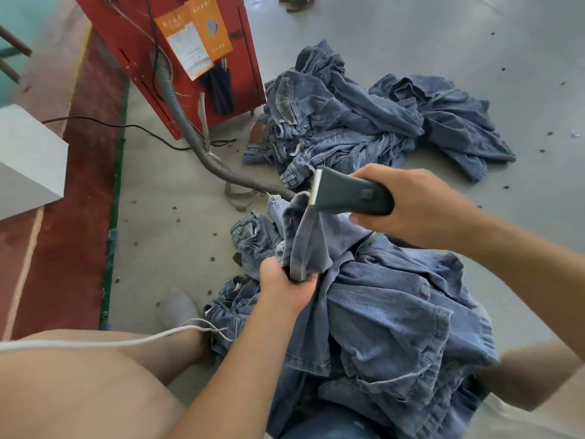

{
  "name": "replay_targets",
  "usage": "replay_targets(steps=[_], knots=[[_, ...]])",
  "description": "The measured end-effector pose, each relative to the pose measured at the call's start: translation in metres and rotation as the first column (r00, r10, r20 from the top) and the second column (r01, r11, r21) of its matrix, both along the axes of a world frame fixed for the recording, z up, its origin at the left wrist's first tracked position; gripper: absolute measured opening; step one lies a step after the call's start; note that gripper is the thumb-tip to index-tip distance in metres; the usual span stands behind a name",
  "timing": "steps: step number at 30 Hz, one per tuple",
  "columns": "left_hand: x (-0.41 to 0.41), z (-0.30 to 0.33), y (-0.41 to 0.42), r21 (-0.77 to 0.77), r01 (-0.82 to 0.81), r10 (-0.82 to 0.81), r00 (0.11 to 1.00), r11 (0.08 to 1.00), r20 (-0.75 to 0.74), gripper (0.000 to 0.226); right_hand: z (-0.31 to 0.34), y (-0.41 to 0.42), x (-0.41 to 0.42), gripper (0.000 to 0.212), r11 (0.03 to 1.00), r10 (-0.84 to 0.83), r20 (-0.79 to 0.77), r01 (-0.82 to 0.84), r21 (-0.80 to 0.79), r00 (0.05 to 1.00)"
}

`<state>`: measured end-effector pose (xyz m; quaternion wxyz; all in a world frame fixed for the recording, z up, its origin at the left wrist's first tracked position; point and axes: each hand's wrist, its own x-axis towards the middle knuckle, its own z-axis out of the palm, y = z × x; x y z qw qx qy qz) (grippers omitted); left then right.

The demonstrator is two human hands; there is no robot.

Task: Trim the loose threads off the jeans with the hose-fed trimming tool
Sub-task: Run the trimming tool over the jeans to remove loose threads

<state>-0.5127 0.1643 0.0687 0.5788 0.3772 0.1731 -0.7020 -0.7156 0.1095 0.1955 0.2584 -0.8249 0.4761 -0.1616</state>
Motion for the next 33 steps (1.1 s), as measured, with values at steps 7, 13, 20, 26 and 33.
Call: replay_targets(steps=[7, 13, 20, 26, 33], knots=[[0.001, 0.017, 0.021, 0.522, 0.828, -0.443, -0.553, -0.203, 0.705, 0.038, 0.003, -0.026, -0.027, 0.037, 0.993, -0.117, -0.032, 0.116, -0.032, 0.993], [0.04, -0.002, -0.004, 0.344, 0.9, -0.788, -0.001, 0.267, 0.615, 0.037, -0.04, -0.01, -0.006, 0.047, 0.959, 0.208, -0.232, -0.152, 0.238, 0.95], [0.053, -0.09, -0.075, 0.371, 0.346, -0.507, 0.595, 0.862, 0.624, 0.016, -0.071, 0.036, 0.016, 0.051, 0.8, 0.567, -0.408, -0.363, 0.478, 0.715], [0.044, -0.099, -0.098, 0.292, 0.292, -0.399, 0.802, 0.911, 0.444, 0.02, -0.083, 0.074, 0.027, 0.039, 0.713, 0.635, -0.302, -0.389, 0.583, 0.711], [-0.003, -0.065, -0.073, -0.042, 0.291, -0.235, 0.841, 0.956, 0.488, 0.025, -0.016, -0.013, -0.008, 0.043, 0.993, -0.007, -0.086, 0.017, 0.117, 0.996]])
